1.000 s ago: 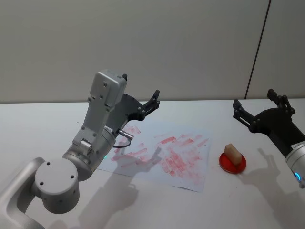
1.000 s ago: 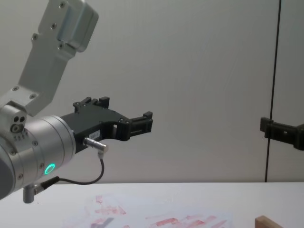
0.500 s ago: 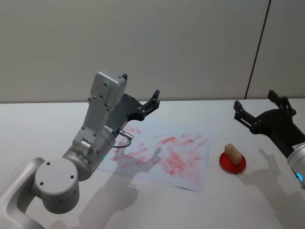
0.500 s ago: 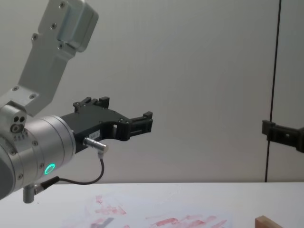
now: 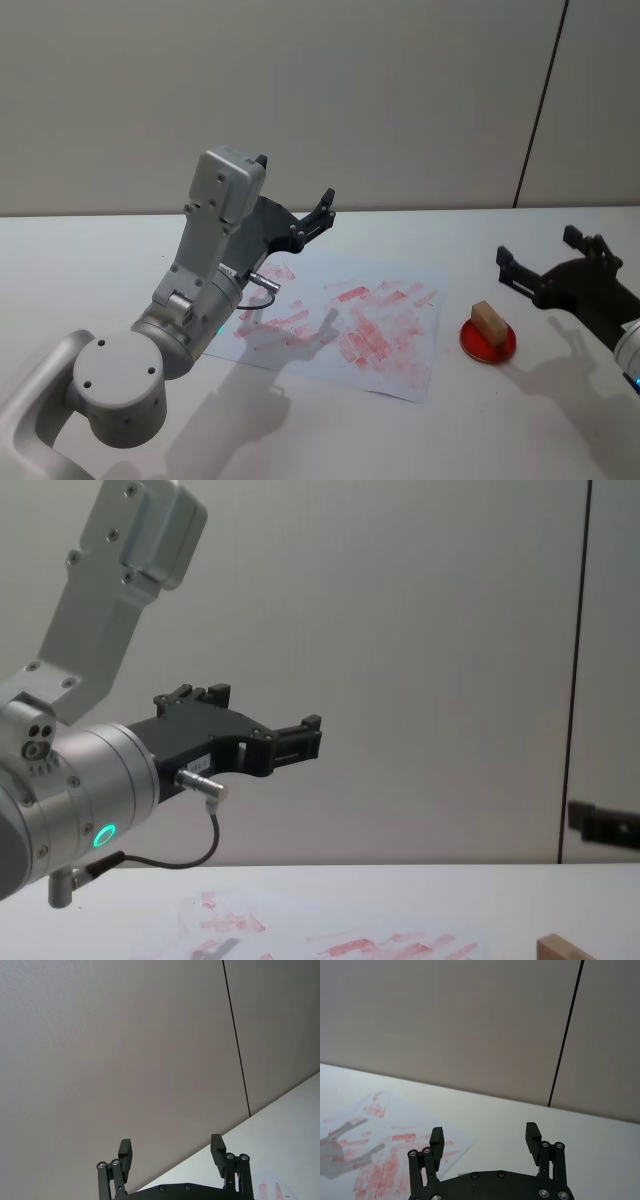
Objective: Use the one hand to pick up the stamp and affix it onto the A4 paper.
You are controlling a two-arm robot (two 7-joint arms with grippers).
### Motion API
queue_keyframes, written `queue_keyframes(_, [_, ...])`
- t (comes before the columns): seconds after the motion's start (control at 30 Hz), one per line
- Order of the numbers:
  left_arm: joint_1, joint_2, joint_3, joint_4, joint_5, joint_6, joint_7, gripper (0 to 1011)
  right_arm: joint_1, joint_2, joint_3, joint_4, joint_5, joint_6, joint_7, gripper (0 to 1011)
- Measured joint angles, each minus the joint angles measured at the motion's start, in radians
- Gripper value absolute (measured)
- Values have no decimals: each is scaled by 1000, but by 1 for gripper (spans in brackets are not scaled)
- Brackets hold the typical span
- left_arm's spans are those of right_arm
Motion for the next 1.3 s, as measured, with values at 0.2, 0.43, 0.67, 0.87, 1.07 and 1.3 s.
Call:
queue_keyframes(0.2, [0,0,0,0,0,0,0,1002,10,6,1,18,-1,70,26,1003])
queue_keyframes(0.43, [0,0,0,0,0,0,0,1001,43,2,-10,61,-31,157,78,1003])
queue_keyframes(0.67, [0,0,0,0,0,0,0,1001,81,-16,-32,117,-77,222,130,1003])
queue_keyframes(0.87, [0,0,0,0,0,0,0,1001,102,-29,-46,149,-103,247,153,1003])
queue_keyframes(1.07, [0,0,0,0,0,0,0,1001,118,-41,-58,177,-127,262,164,1003])
queue_keyframes(1.3, [0,0,0,0,0,0,0,1001,130,-50,-68,199,-150,269,169,1003])
